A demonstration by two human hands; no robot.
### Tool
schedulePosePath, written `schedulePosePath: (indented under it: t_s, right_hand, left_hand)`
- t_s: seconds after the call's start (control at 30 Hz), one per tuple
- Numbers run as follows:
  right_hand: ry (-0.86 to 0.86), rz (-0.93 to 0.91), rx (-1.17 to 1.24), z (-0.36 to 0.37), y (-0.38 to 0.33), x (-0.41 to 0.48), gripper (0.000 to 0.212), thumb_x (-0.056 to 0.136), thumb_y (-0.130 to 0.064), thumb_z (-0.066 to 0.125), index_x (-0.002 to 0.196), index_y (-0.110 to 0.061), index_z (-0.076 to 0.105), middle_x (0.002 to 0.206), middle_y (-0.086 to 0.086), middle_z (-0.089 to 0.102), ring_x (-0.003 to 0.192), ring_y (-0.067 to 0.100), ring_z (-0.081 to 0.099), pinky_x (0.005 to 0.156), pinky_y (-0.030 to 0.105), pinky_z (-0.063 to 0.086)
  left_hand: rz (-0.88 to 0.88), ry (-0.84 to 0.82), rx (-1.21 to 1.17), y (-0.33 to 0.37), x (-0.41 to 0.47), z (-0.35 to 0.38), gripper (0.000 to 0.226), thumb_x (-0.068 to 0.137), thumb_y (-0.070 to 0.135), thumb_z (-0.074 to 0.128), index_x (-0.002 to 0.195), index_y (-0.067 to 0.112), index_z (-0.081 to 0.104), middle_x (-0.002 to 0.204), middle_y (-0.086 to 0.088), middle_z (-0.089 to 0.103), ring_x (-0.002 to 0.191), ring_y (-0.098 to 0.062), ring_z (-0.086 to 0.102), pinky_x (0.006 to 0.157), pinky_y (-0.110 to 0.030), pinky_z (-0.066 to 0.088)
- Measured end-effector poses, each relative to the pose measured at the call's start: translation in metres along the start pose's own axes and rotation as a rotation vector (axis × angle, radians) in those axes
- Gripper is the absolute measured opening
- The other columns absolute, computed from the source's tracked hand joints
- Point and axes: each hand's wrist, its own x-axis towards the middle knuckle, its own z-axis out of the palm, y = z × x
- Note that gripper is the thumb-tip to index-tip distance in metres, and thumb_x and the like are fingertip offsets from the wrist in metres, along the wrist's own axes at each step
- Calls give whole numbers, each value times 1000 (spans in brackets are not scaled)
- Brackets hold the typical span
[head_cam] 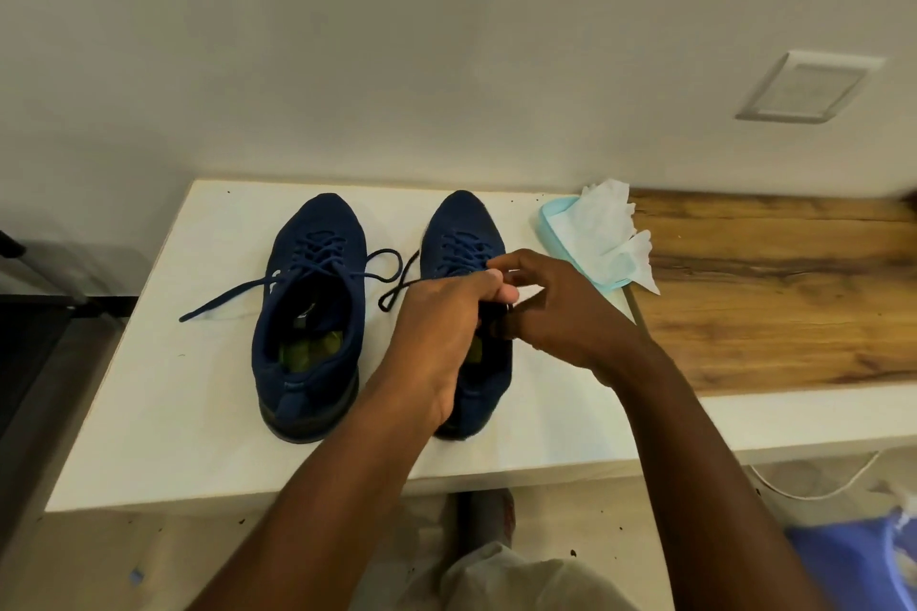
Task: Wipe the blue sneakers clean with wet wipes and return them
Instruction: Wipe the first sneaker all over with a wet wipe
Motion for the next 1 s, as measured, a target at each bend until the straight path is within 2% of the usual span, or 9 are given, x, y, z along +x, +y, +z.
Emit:
schedulePosePath:
  t_s: [0.13, 0.27, 0.37, 0.43, 0.53, 0.63, 0.73, 0.83, 1.0]
  right_hand:
    - [83, -21, 45, -16, 6, -11, 50, 69, -38, 88, 112, -33, 64, 93, -11, 72, 81, 7, 69, 63, 19, 49]
    - [59, -31, 230, -26, 7, -20, 27, 76, -22, 84, 100, -16, 73, 80, 0, 75, 72, 5, 70, 57, 8, 45]
    - [314, -11, 170, -27, 26, -13, 9, 84, -28, 77, 88, -19, 76, 79, -4, 74, 75, 6, 69, 65, 17, 52]
    - [543, 40, 146, -32, 45, -3, 6, 87, -26, 73, 91, -22, 76, 85, -11, 73, 80, 4, 67, 74, 20, 55]
    - [790, 110, 143, -47, 73, 8, 14, 90, -18, 69, 103, -19, 75, 100, -9, 72, 90, 5, 66, 87, 23, 54]
    - [930, 163, 297, -58, 92, 22, 19, 89, -9, 65, 104, -14, 76, 102, -2, 74, 95, 11, 66, 93, 28, 53]
    - [951, 215, 342, -67, 107, 43, 23, 87, -7, 62, 103, -13, 76, 99, -5, 72, 95, 14, 66, 94, 33, 53]
    - [942, 251, 326, -83, 113, 60, 26, 85, -7, 59, 103, -16, 75, 97, -6, 70, 97, 18, 66, 91, 34, 54]
    - [828, 275, 175, -111, 119, 74, 41, 87, -5, 47, 122, -11, 67, 129, 7, 64, 118, 26, 58, 105, 40, 45]
  left_hand:
    - [60, -57, 83, 8, -1, -1, 34, 93, 25, 60, 62, 20, 74, 78, 0, 74, 92, -24, 69, 98, -43, 50]
    - [-5, -44, 2, 9, 7, -5, 40, 91, 26, 57, 52, 25, 58, 66, -1, 50, 84, -27, 48, 79, -44, 40]
    - [-46, -66, -53, 4, 10, -4, 37, 89, 26, 58, 52, 25, 53, 78, -8, 43, 90, -27, 42, 80, -45, 36]
    - [-67, -63, -102, 0, 12, -3, 38, 89, 26, 58, 52, 24, 52, 81, -9, 43, 88, -28, 43, 82, -44, 38]
    - [-66, -27, -195, -4, 15, 0, 39, 92, 24, 56, 54, 23, 50, 72, -4, 52, 77, -23, 52, 84, -42, 46]
    - [-40, 32, -313, -3, 17, 1, 35, 95, 23, 55, 60, 22, 48, 75, -2, 56, 81, -21, 58, 86, -41, 49]
    - [-50, 52, -428, -2, 22, -4, 32, 95, 23, 53, 63, 21, 48, 81, -3, 59, 89, -22, 61, 89, -43, 49]
    - [-50, 45, -489, -5, 26, -6, 30, 95, 22, 52, 66, 21, 47, 81, -2, 60, 91, -22, 63, 81, -41, 51]
    - [-52, 49, -514, -7, 29, -4, 30, 96, 22, 51, 66, 21, 47, 79, 0, 63, 92, -21, 65, 81, -42, 50]
